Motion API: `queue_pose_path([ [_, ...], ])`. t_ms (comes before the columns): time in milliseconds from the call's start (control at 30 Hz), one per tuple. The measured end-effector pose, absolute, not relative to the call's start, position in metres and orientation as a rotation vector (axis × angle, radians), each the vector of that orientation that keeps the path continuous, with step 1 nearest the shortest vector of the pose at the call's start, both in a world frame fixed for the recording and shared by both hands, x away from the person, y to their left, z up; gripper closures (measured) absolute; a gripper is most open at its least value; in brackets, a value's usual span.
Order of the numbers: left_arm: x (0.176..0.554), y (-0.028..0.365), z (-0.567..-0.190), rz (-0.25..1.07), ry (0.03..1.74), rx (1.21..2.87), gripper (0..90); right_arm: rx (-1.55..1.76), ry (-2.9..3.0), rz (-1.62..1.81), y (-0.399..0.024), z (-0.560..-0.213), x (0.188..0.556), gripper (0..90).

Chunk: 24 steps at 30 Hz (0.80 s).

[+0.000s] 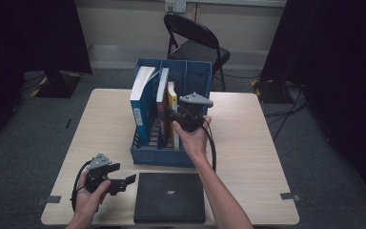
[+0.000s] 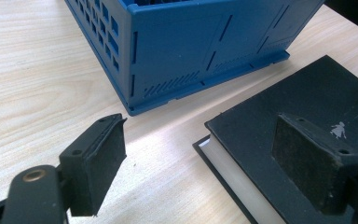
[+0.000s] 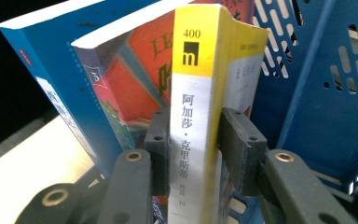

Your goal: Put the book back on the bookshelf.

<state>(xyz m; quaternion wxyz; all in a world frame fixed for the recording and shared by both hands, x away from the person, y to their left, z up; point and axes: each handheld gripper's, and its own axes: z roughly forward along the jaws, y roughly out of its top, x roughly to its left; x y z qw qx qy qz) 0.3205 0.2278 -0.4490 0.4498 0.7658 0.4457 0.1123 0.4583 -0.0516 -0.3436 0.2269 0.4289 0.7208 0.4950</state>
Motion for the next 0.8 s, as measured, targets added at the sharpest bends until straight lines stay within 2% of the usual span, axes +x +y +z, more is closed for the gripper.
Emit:
queue_pose_path([
  [100,0.320,0.227,-0.449,0.281,1.099,1.897,17.6,1.204,2.025,1.327,-0.046,-0.344,0.463,55.8],
  [133,0.320,0.227,-0.449,0.279,1.099,1.896,17.6,1.218,2.026,1.328,-0.044,-0.345,0.464,56.0],
  [233,0.320,0.226,-0.450,0.279,1.102,1.895,17.7,1.241,2.011,1.310,-0.040,-0.343,0.465,61.2],
  [367,0.320,0.227,-0.450,0.277,1.101,1.897,17.8,1.275,1.968,1.284,-0.041,-0.340,0.463,75.2],
  [800,0.321,0.226,-0.450,0.271,1.100,1.901,17.9,1.271,1.777,1.347,-0.038,-0.337,0.464,76.2],
])
